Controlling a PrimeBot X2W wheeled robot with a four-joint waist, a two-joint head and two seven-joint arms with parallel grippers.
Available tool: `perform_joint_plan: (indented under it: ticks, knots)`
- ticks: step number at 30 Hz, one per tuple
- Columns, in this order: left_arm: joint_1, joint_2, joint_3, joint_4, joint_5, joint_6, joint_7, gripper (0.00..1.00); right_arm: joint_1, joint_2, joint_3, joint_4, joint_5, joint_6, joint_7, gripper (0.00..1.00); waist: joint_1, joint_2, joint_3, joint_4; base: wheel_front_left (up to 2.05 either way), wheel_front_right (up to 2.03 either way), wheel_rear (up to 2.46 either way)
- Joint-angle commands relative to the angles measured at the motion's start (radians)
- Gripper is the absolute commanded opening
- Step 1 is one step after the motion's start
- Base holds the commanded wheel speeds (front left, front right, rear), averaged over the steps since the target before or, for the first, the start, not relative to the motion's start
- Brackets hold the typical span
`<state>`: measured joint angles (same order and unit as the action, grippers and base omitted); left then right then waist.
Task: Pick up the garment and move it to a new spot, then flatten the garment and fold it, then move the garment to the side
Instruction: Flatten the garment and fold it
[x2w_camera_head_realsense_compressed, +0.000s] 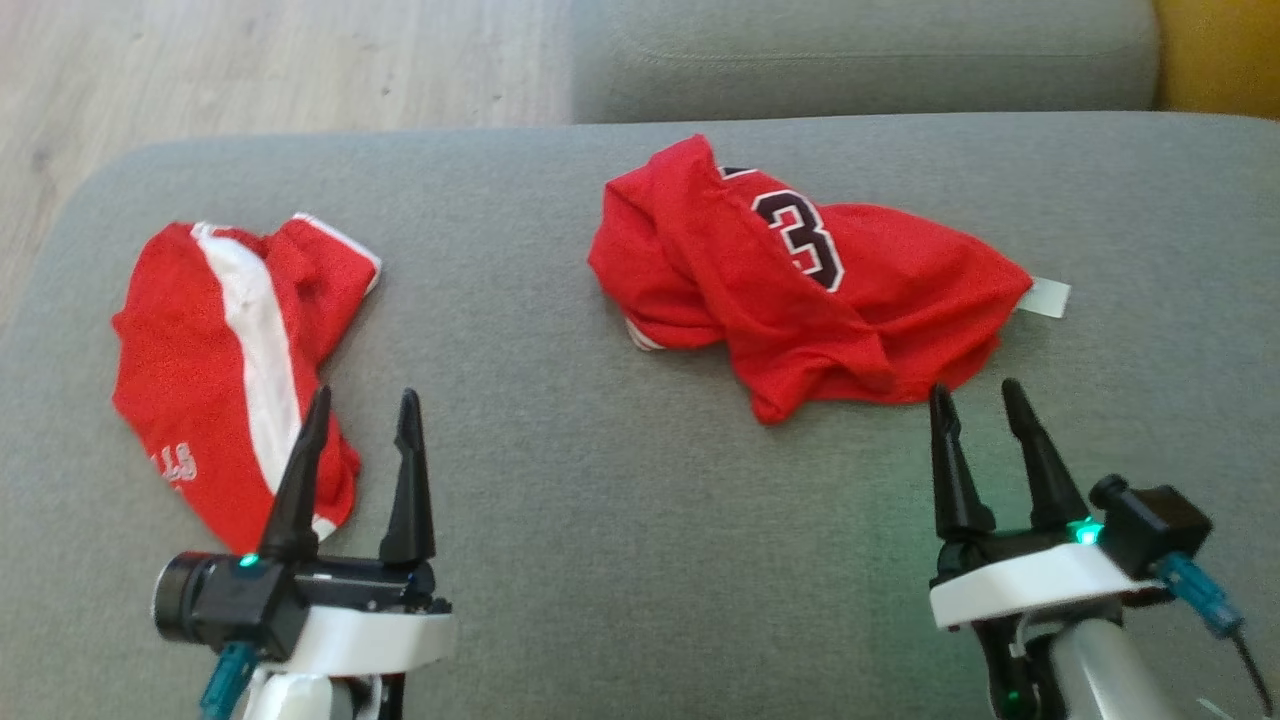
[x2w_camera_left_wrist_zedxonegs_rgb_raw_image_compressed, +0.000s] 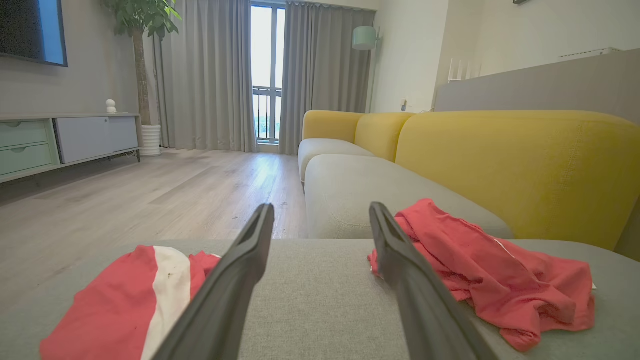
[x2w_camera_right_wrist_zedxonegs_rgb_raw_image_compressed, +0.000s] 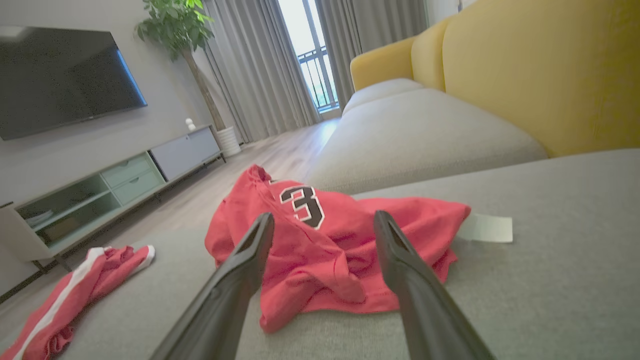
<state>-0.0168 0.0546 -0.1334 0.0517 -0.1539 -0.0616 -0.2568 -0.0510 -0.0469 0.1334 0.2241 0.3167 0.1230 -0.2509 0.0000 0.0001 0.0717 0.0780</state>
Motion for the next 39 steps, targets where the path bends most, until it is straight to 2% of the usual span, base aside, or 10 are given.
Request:
perform_joint_plan:
  ticks: [1, 10, 17, 20, 21, 22, 23, 32, 35, 39]
  knots:
    - [-0.047, -0.002, 0.021, -0.026, 0.01, -0.002, -0.005, 1.0, -0.046, -0.003, 0.027, 0.0, -0.01, 0.008, -0.011, 1.0, 0.0, -0.0001, 0.014, 0.019, 0.0, 0.0, 0.0]
    - [-0.087, -0.004, -0.054, 0.006, -0.017, -0.012, -0.005, 1.0, -0.222, -0.003, 0.022, 0.241, -0.063, 0.008, 0.004, 1.0, 0.0, -0.0001, 0.101, 0.114, 0.0, 0.0, 0.0]
    - [-0.113, -0.004, -0.101, 0.021, -0.047, -0.004, -0.005, 1.0, -0.342, -0.003, -0.079, 0.426, -0.148, 0.008, 0.006, 1.0, 0.0, -0.0001, 0.145, 0.159, 0.0, 0.0, 0.0]
    - [-0.119, -0.004, -0.11, 0.026, -0.051, 0.0, -0.005, 1.0, -0.367, -0.003, -0.074, 0.491, -0.138, 0.008, 0.011, 1.0, 0.0, -0.0001, 0.148, 0.164, 0.0, 0.0, 0.0]
    - [-0.121, -0.004, -0.111, 0.029, -0.052, 0.0, -0.005, 1.0, -0.373, -0.003, -0.06, 0.505, -0.124, 0.008, 0.01, 0.93, 0.0, -0.0001, 0.148, 0.164, 0.0, 0.0, 0.0]
    - [-0.123, -0.004, -0.112, 0.032, -0.052, 0.001, -0.005, 1.0, -0.379, -0.003, -0.044, 0.512, -0.104, 0.008, 0.008, 0.17, 0.0, -0.0001, 0.146, 0.162, 0.0, 0.0, 0.0]
    - [-0.124, -0.004, -0.112, 0.034, -0.051, 0.002, -0.005, 1.0, -0.385, -0.003, -0.032, 0.515, -0.093, 0.008, 0.004, 0.0, 0.0, -0.0001, 0.144, 0.159, 0.0, 0.0, 0.0]
    - [-0.113, -0.004, -0.101, 0.037, -0.051, 0.006, -0.005, 1.0, -0.415, -0.003, -0.076, 0.491, -0.126, 0.008, -0.01, 0.0, 0.0, -0.0001, 0.105, 0.099, 0.0, 0.0, 0.0]
    - [-0.106, -0.004, -0.097, 0.032, -0.051, 0.008, -0.005, 1.0, -0.43, -0.006, -0.156, 0.443, -0.228, 0.008, -0.01, 0.0, 0.0, -0.0001, 0.08, 0.074, 0.0, 0.0, 0.0]
    - [-0.095, -0.004, -0.096, 0.028, -0.052, 0.012, -0.005, 1.0, -0.456, -0.066, -0.247, 0.356, -0.418, 0.008, -0.011, 0.0, 0.0, -0.0001, 0.044, 0.047, 0.0, 0.0, 0.0]
